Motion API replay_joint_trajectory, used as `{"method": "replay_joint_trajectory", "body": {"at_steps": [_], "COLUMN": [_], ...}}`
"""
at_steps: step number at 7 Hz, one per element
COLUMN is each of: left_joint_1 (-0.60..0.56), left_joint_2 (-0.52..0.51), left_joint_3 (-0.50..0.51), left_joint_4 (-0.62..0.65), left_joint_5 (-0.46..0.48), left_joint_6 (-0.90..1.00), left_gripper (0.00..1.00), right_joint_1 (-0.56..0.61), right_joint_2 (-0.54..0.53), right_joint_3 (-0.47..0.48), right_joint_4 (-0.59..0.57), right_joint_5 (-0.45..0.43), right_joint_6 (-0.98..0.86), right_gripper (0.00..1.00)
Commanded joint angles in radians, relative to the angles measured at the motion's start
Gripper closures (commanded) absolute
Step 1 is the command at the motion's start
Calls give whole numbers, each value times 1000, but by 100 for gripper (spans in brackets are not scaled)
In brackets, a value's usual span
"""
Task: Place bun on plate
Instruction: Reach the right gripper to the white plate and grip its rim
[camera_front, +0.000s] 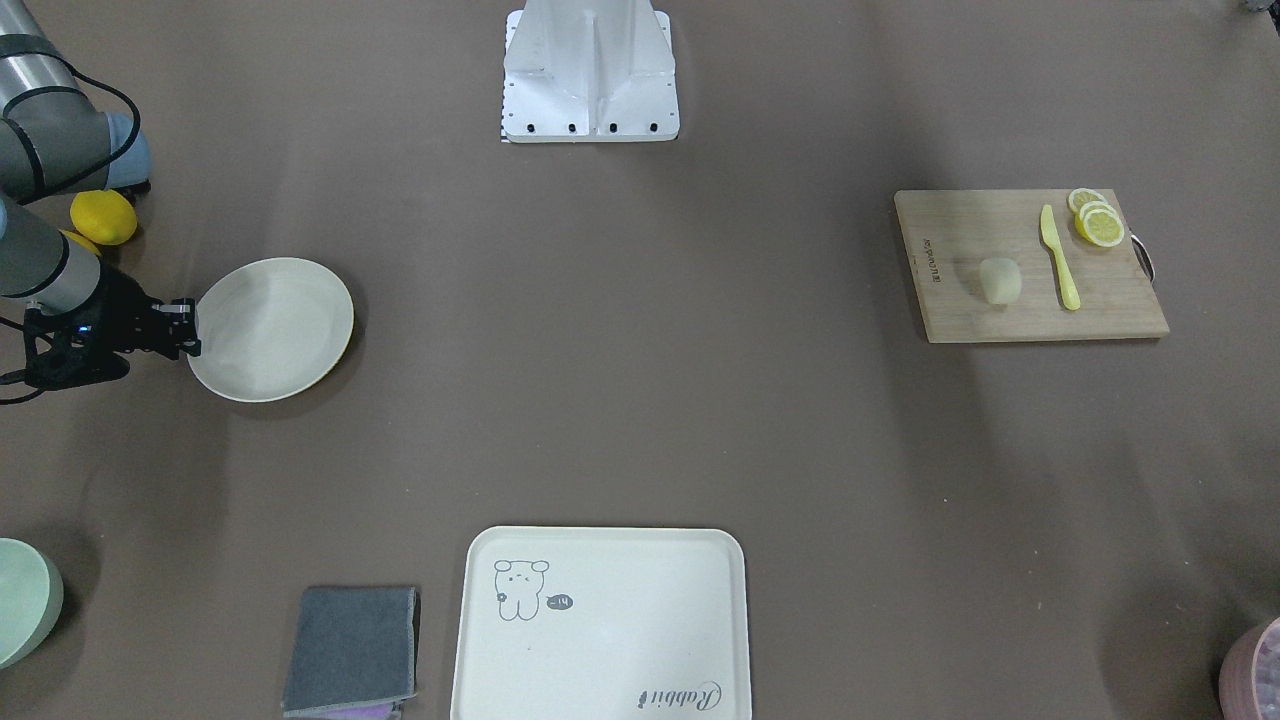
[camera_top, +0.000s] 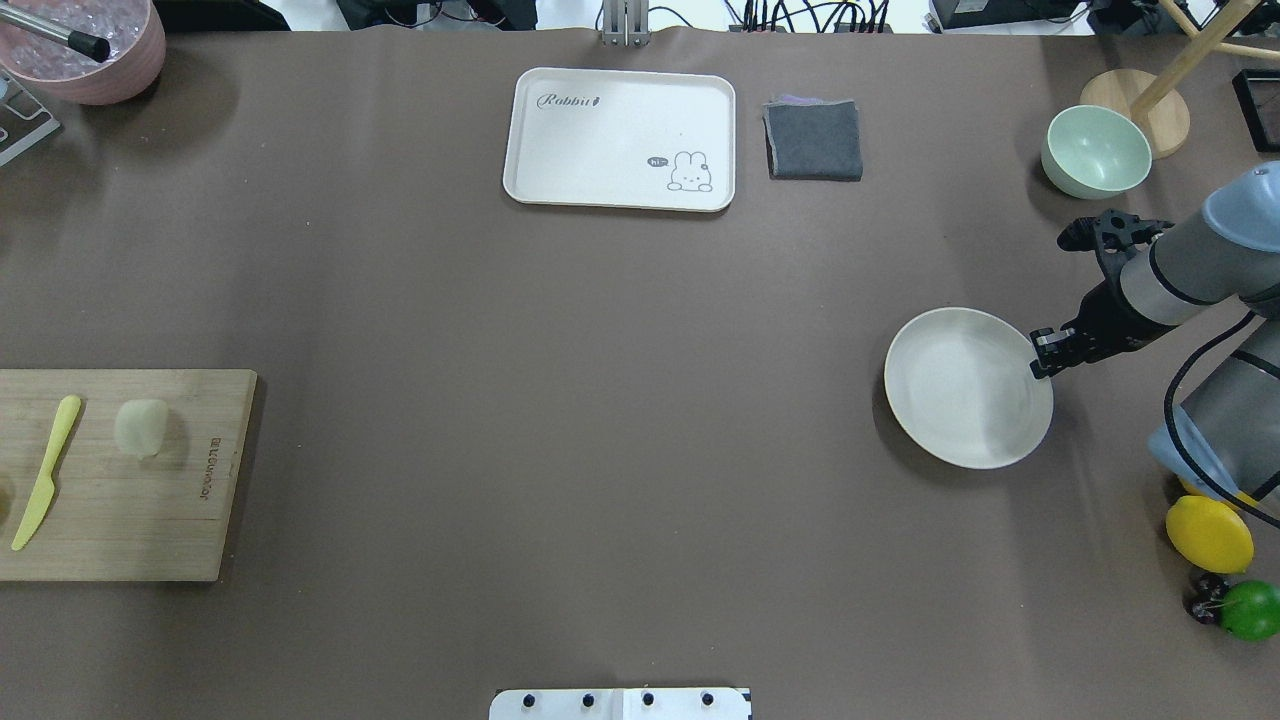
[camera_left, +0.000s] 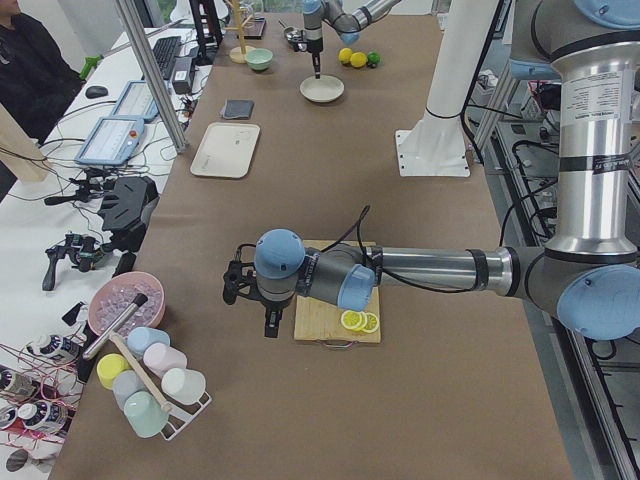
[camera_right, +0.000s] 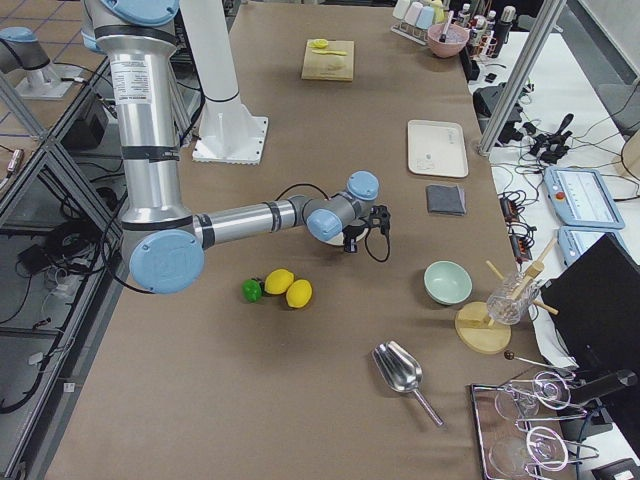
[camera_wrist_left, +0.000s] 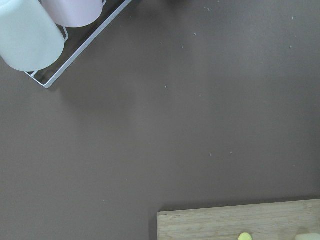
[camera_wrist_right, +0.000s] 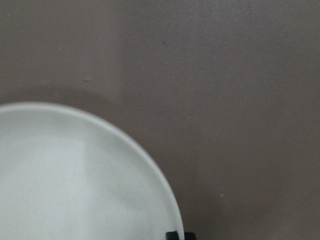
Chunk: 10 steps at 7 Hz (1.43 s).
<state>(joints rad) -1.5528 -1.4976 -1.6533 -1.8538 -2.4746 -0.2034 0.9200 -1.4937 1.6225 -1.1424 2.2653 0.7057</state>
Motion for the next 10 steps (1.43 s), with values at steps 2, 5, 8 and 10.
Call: {"method": "replay_joint_trajectory", "body": {"at_steps": [2,5,8,10], "left_joint_1": [35,305,567,661], "left_joint_2": [-3,-15,-23,-23], "left_joint_3": [-26,-157,-145,-145], "left_joint_4": [-2,-31,-152,-159], "left_joint_5": [-3,141,311,341], "left_joint_6": [-158,-543,-741,-802], "left_gripper": [2,2,5,10], "right_joint_1": [3,-24,-162,-226], "right_joint_2": [41,221,351,369], "right_joint_3": [10,11,3,-1], "right_joint_4": [0,0,1,4], "right_joint_5": [28,60,-2,-53], "right_joint_6": [14,296,504,523], "right_gripper": [100,100,100,100]}}
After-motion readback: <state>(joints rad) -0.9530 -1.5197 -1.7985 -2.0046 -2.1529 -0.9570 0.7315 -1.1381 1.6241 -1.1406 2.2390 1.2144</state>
